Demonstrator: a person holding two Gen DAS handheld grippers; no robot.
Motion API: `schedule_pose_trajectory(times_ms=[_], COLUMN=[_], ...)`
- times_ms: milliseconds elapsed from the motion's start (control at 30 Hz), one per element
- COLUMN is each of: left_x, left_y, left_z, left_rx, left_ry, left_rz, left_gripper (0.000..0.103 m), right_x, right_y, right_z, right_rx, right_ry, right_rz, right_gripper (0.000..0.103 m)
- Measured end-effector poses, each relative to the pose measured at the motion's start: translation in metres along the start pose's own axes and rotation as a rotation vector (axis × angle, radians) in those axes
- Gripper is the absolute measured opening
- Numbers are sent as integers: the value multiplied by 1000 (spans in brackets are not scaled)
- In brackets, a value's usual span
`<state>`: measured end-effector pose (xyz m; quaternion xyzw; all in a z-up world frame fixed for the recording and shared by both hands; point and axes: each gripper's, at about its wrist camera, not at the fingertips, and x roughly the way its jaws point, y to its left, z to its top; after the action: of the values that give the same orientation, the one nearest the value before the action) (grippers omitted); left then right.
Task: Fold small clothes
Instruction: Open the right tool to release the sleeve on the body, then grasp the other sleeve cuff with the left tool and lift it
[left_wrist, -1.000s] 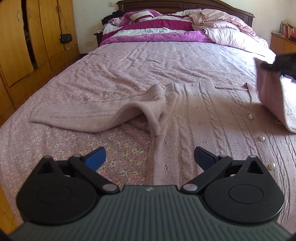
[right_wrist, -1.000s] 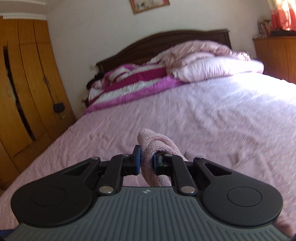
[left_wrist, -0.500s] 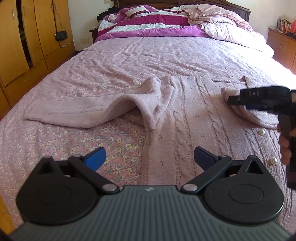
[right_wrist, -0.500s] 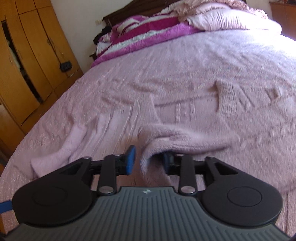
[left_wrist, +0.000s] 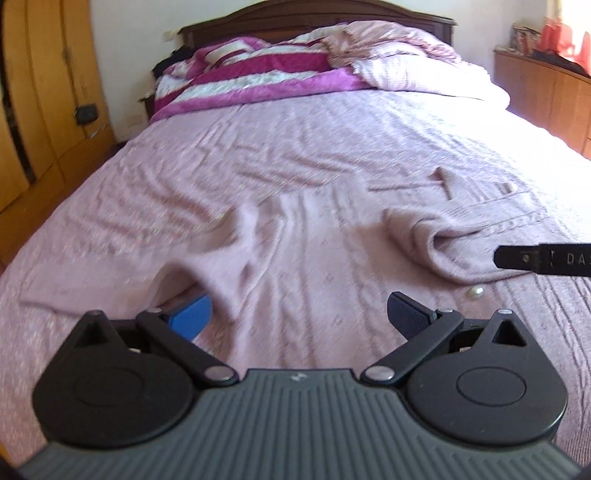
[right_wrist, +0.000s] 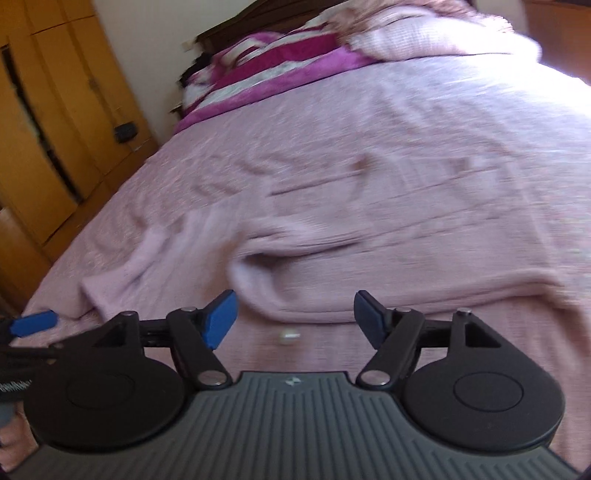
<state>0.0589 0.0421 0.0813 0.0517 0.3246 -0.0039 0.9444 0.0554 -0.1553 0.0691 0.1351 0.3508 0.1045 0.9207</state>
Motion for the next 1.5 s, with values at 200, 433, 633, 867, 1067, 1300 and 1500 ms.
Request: schedule_pose_trajectory(times_ms=[200, 433, 633, 867, 1067, 1300, 1500], left_x=[11, 36, 71, 84, 99, 115, 96], left_y=[-36, -87, -115, -146, -172, -169, -145], left_z=[17, 34, 35, 30, 28, 29, 43], left_rx=[91, 194, 201, 333, 452, 384, 266], left_ry=[-32, -93, -65, -123, -142, -105, -173], left_rz=[-48, -108, -118, -126, -136, -179, -155], left_gripper=[103, 103, 92, 83, 83, 10, 9], right_x=[-14, -16, -27, -19, -4, 1, 4], right_y=[-43, -78, -99, -111, -123, -120, -114], right_z=[0, -7, -15, -11, -19, -27, -34], right_rx=[44, 109, 194, 159, 207, 201, 149], right_ry=[-25, -47, -164, -185, -171, -180, -192], right_rz=[-92, -144, -99, -147, -95, -87, -107], right_gripper=[77, 77, 77, 77, 77, 79, 81])
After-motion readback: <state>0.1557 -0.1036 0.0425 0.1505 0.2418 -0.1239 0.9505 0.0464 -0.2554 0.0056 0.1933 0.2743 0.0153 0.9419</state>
